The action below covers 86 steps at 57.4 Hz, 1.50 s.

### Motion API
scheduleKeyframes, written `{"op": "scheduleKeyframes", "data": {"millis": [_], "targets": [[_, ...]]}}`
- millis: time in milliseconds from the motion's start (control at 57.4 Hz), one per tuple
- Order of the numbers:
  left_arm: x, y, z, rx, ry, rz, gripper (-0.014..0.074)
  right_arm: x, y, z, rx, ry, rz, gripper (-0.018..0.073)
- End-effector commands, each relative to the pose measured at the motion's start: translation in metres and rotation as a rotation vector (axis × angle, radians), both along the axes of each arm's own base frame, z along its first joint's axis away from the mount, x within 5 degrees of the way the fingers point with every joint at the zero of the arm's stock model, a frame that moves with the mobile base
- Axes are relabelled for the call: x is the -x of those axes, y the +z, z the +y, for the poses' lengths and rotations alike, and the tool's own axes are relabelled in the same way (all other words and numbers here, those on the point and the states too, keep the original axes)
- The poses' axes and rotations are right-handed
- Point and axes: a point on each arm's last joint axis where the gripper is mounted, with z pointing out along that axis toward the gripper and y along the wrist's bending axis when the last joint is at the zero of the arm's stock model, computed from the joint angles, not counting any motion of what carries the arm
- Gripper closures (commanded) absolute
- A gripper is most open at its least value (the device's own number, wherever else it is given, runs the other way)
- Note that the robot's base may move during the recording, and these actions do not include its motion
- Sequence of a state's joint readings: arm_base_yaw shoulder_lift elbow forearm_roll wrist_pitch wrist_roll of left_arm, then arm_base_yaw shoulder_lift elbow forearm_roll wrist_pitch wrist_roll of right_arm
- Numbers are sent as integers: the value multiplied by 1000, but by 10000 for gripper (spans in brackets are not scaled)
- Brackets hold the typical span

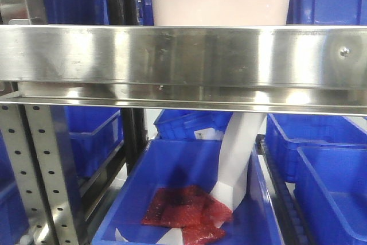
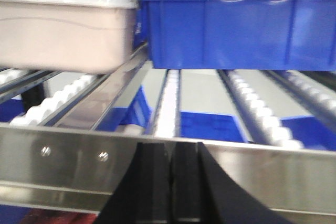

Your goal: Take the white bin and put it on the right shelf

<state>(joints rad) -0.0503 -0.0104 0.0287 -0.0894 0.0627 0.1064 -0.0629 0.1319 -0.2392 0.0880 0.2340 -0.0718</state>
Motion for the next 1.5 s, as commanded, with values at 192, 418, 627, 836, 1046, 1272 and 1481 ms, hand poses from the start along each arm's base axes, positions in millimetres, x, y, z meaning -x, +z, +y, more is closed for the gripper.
{"op": "scheduleKeyframes", "data": {"millis": [192, 418, 627, 836, 1046, 1272, 1481], "targets": [[0, 4, 1, 12, 7, -87, 716, 5, -42, 2, -13, 55, -186, 485], [0, 4, 1, 12, 7, -85, 716, 4, -54, 2, -17, 51, -150, 485], [0, 4, 1, 12, 7, -85, 716, 4, -54, 2, -37, 52, -148, 485], [0, 4, 1, 12, 7, -85, 716, 4, -54, 2, -37, 52, -148, 485], [0, 4, 1, 12, 7, -85, 716, 4, -55, -1, -33, -3, -143, 485], [0, 4, 1, 12, 7, -85, 716, 4, -55, -1, -33, -12, -143, 485], [0, 4, 1, 12, 7, -85, 716, 4, -55, -1, -33, -12, -143, 485]]}}
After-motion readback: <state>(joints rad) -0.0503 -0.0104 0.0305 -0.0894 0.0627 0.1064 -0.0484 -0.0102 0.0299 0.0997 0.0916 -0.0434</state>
